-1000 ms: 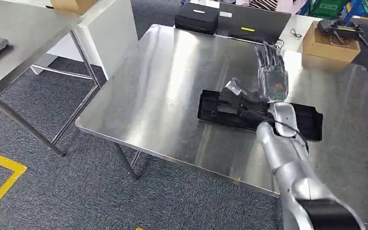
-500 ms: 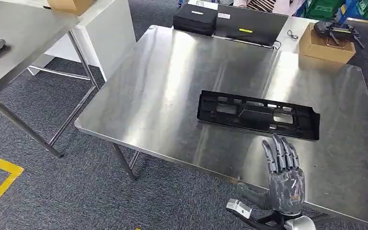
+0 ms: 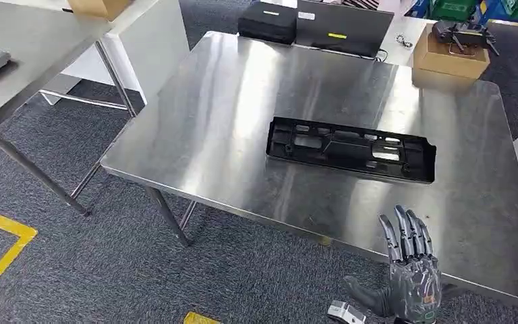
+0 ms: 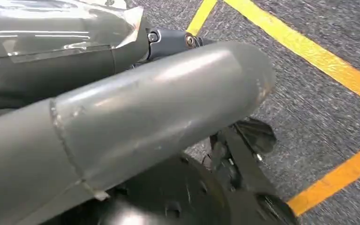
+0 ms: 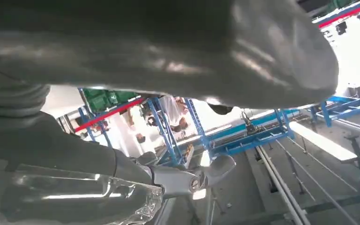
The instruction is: Take the parts from the cabinet and place them on the table.
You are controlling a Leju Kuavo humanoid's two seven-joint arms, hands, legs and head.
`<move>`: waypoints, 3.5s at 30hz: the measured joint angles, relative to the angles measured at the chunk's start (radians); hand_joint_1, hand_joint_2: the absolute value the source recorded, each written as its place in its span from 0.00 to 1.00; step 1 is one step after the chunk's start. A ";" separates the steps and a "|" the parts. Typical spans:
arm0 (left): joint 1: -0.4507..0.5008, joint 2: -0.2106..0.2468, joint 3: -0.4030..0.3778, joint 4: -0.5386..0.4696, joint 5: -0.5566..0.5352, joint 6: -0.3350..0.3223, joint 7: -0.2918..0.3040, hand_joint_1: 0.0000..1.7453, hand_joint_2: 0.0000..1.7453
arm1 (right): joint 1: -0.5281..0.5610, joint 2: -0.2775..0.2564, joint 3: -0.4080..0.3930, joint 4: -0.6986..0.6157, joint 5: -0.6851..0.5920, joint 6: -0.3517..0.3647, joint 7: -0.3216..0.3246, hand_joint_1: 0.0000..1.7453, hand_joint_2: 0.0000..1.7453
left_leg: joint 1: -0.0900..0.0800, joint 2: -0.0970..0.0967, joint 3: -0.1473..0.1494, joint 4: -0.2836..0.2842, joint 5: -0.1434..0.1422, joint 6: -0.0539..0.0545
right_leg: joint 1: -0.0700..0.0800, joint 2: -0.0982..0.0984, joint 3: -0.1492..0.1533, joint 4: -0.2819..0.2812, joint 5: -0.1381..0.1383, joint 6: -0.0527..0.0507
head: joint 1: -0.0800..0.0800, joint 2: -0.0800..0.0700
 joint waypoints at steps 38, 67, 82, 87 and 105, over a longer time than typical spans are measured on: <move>-0.015 -0.011 -0.001 0.000 -0.001 0.010 0.023 0.00 0.00 | 0.050 0.035 -0.023 -0.027 -0.072 0.000 -0.021 0.00 0.00 | -0.005 -0.002 -0.010 -0.116 0.072 0.035 | -0.007 -0.013 -0.006 0.026 -0.039 0.048 | 0.006 0.000; -0.014 -0.014 -0.001 0.000 -0.001 0.016 0.026 0.00 0.00 | -0.021 0.014 0.001 0.041 -0.143 0.001 -0.032 0.00 0.00 | -0.010 -0.003 0.019 -0.119 0.048 0.020 | 0.019 -0.018 0.008 -0.008 0.026 0.045 | 0.011 0.000; -0.015 -0.019 -0.001 0.000 -0.001 0.021 0.038 0.00 0.00 | -0.039 0.008 0.004 0.063 -0.153 0.002 -0.032 0.00 0.00 | -0.020 0.016 -0.146 -0.134 0.229 0.010 | 0.028 -0.003 0.186 -0.078 -0.126 0.008 | 0.015 0.000; -0.015 -0.015 -0.001 0.000 -0.002 0.024 0.039 0.00 0.00 | -0.051 0.030 0.003 0.070 -0.112 0.005 -0.035 0.00 0.00 | -0.008 0.001 -0.226 0.136 0.020 -0.020 | 0.007 -0.022 0.162 -0.081 -0.089 -0.025 | 0.008 0.000; -0.021 -0.012 -0.008 -0.001 -0.005 0.037 0.108 0.00 0.00 | -0.233 0.090 -0.151 0.700 -0.198 0.002 -0.059 0.00 0.00 | -0.011 -0.040 -0.069 -0.123 0.129 0.037 | 0.010 -0.005 -0.025 0.246 -0.182 0.031 | 0.018 0.000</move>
